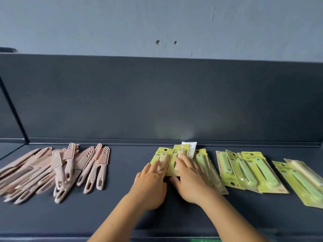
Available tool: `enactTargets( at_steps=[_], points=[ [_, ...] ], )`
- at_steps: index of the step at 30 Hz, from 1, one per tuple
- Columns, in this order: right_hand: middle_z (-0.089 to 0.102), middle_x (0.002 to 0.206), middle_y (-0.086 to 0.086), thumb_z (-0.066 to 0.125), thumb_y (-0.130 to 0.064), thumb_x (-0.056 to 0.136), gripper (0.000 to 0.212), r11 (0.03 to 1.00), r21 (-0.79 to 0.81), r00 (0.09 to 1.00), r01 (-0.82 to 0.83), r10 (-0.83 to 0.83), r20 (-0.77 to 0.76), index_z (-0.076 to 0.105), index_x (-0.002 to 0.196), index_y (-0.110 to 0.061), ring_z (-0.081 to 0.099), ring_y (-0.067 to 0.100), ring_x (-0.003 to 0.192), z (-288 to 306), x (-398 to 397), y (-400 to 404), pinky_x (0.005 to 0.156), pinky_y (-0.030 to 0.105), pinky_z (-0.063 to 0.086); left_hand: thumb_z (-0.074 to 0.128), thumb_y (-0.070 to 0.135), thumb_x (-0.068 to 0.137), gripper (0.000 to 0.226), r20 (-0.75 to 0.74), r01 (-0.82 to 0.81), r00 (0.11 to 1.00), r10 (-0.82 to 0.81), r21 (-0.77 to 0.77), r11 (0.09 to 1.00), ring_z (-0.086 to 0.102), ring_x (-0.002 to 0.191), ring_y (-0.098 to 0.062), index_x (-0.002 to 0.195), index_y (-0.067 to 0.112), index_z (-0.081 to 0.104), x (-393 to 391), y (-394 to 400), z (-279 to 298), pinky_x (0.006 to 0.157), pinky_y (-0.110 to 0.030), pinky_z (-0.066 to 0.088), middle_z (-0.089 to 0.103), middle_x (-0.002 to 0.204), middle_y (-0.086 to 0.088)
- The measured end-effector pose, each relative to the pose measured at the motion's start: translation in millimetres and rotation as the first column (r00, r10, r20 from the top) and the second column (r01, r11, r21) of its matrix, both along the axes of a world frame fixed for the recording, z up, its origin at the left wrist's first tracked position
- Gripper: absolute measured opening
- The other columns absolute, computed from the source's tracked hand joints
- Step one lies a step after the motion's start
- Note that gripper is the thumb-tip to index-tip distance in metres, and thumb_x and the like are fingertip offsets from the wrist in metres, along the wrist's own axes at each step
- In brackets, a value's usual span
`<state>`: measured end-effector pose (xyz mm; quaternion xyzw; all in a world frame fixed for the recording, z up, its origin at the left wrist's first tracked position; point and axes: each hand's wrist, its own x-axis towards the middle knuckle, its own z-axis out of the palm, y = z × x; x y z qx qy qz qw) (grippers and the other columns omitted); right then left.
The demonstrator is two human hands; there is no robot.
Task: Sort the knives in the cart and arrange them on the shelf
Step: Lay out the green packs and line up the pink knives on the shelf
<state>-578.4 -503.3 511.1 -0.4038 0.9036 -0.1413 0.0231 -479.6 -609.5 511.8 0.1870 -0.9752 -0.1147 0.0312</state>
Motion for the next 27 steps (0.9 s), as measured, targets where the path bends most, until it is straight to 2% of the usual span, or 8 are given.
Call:
enactTargets(
  at_steps=[2, 5, 9, 15, 17, 20, 24, 27],
  points=[
    [0.013, 0.156, -0.008, 0.042, -0.036, 0.097, 0.048, 0.999, -0.024, 0.997, 0.042, -0.044, -0.060, 0.031, 0.141, -0.022, 0.029, 0.021, 0.136, 1.5, -0.8, 7.9, 0.111, 0.035, 0.024, 0.033, 0.028, 0.099, 0.057, -0.017, -0.009, 1.000, 0.009, -0.022, 1.000, 0.012, 0.142, -0.023, 0.152, 0.026, 0.012, 1.3, -3.6, -3.1, 0.113, -0.036, 0.018, 0.009, 0.156, 0.006],
    [0.027, 0.148, -0.012, 0.041, -0.032, 0.096, 0.038, 0.995, -0.027, 0.991, 0.095, -0.097, -0.093, 0.039, 0.134, -0.023, 0.041, 0.021, 0.122, 5.6, -5.4, 24.3, 0.101, 0.032, 0.034, 0.031, 0.030, 0.099, 0.051, -0.009, -0.019, 1.000, 0.019, -0.052, 0.998, 0.018, 0.138, -0.025, 0.149, 0.023, 0.022, -1.0, -5.4, -2.7, 0.110, -0.038, 0.023, 0.013, 0.154, 0.003],
    [0.027, 0.148, -0.014, 0.040, -0.031, 0.095, 0.039, 0.991, -0.012, 0.987, 0.132, -0.133, -0.088, 0.039, 0.134, -0.026, 0.044, 0.020, 0.120, 5.9, -12.6, 42.9, 0.097, 0.031, 0.037, 0.033, 0.033, 0.100, 0.046, 0.011, -0.001, 1.000, 0.002, -0.055, 0.998, 0.023, 0.134, -0.027, 0.144, 0.021, 0.032, -5.6, -3.7, 0.4, 0.107, -0.039, 0.028, 0.016, 0.153, 0.002],
    [0.031, 0.144, -0.015, 0.039, -0.027, 0.097, 0.034, 0.993, -0.030, 0.989, 0.110, -0.112, -0.095, 0.040, 0.131, -0.028, 0.045, 0.018, 0.117, 6.9, -14.7, 52.1, 0.086, 0.028, 0.036, 0.031, 0.029, 0.101, 0.044, -0.003, 0.010, 1.000, -0.010, -0.078, 0.997, 0.029, 0.129, -0.028, 0.145, 0.026, 0.032, -12.2, 0.9, 0.8, 0.101, -0.036, 0.035, 0.022, 0.149, 0.002],
    [0.032, 0.144, -0.014, 0.037, -0.023, 0.098, 0.036, 0.997, -0.036, 0.995, 0.065, -0.067, -0.072, 0.042, 0.134, -0.024, 0.043, 0.018, 0.121, 8.1, -14.3, 45.3, 0.091, 0.027, 0.037, 0.029, 0.029, 0.102, 0.043, -0.028, -0.012, 1.000, 0.010, -0.087, 0.996, 0.031, 0.127, -0.027, 0.145, 0.029, 0.033, -14.3, 1.0, 0.0, 0.101, -0.035, 0.035, 0.024, 0.148, 0.003],
    [0.032, 0.146, -0.008, 0.034, -0.018, 0.099, 0.042, 0.999, -0.012, 0.999, -0.042, 0.042, -0.032, 0.040, 0.140, -0.020, 0.039, 0.019, 0.128, 5.8, -9.2, 29.3, 0.105, 0.033, 0.036, 0.027, 0.030, 0.102, 0.043, -0.057, -0.061, 0.997, 0.055, -0.095, 0.994, 0.030, 0.127, -0.026, 0.144, 0.034, 0.032, -14.4, -0.5, -1.8, 0.102, -0.034, 0.031, 0.024, 0.147, 0.004],
    [0.030, 0.148, -0.003, 0.035, -0.016, 0.100, 0.042, 0.997, 0.015, 0.997, -0.078, 0.078, 0.001, 0.037, 0.141, -0.016, 0.037, 0.023, 0.131, 5.4, -7.4, 7.9, 0.106, 0.038, 0.037, 0.026, 0.033, 0.102, 0.040, -0.096, -0.078, 0.993, 0.071, -0.076, 0.994, 0.029, 0.128, -0.024, 0.141, 0.035, 0.036, -11.1, -2.4, -3.8, 0.104, -0.034, 0.029, 0.024, 0.147, 0.006],
    [0.033, 0.145, -0.003, 0.037, -0.012, 0.097, 0.040, 0.996, 0.017, 0.996, -0.084, 0.085, -0.014, 0.041, 0.136, -0.016, 0.041, 0.024, 0.126, 4.9, -13.5, -3.1, 0.103, 0.038, 0.040, 0.027, 0.033, 0.102, 0.040, -0.127, -0.122, 0.985, 0.112, -0.068, 0.990, 0.028, 0.130, -0.024, 0.140, 0.035, 0.037, -11.7, -6.5, -6.8, 0.105, -0.034, 0.027, 0.024, 0.147, 0.006]
  ],
)
